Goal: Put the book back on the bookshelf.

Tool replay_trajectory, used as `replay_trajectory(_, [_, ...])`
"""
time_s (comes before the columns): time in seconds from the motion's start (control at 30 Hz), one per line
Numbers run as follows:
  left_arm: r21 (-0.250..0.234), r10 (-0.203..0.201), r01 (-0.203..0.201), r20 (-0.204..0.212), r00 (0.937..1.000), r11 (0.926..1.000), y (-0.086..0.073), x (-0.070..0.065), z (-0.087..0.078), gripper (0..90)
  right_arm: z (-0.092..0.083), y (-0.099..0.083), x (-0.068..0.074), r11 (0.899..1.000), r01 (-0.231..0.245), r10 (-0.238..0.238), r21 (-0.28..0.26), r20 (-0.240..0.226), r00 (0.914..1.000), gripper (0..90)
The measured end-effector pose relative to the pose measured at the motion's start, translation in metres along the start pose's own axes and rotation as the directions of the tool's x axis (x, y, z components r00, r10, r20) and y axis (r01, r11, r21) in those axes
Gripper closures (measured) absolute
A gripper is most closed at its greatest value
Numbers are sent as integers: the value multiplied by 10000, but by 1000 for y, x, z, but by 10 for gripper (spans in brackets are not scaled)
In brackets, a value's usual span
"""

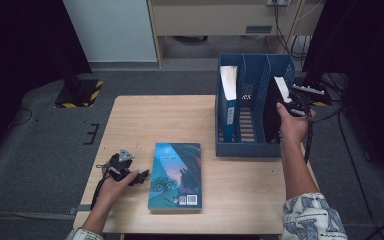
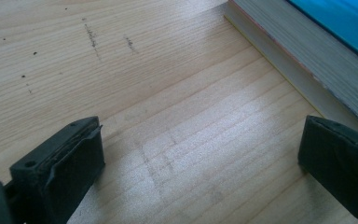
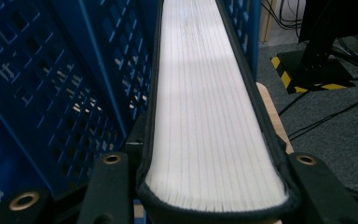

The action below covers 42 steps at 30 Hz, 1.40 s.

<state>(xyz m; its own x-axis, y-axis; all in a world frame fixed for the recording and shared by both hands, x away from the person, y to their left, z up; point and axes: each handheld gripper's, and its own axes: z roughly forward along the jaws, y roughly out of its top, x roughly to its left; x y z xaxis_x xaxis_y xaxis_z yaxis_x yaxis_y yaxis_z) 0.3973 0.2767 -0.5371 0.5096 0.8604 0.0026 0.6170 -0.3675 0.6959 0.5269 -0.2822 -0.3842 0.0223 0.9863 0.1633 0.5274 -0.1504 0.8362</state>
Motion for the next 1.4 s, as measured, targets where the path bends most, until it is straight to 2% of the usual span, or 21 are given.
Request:
replay_trajectory(0.17, [2,7,-7,4,10000,10000,0,0,0,0,-1,14,2,9991,418,-417,-79,147,9990,536])
replay_trajectory(0.33, [1,10,-10,11,10000,10000,0,0,0,0,1,18,-1,9988,460,-454,-169,305,9985,537])
replay_trajectory(0.6, [-2,13,-13,20,10000,10000,0,0,0,0,7,18,-2,9985,413,-398,-352,410,9984,536])
replay_trajectory(0.9, [-6,14,-14,23,10000,10000,1,0,1,0,14,18,3,9972,612,-593,-425,453,9972,535])
replay_trajectory(1.17, [-5,14,-14,21,10000,10000,1,0,1,0,13,13,9,9922,1127,-1102,-535,486,9927,529])
replay_trajectory(1.4, [-8,9,-9,17,10000,10000,1,0,1,0,8,7,10,9895,1364,-1344,-481,418,9900,525])
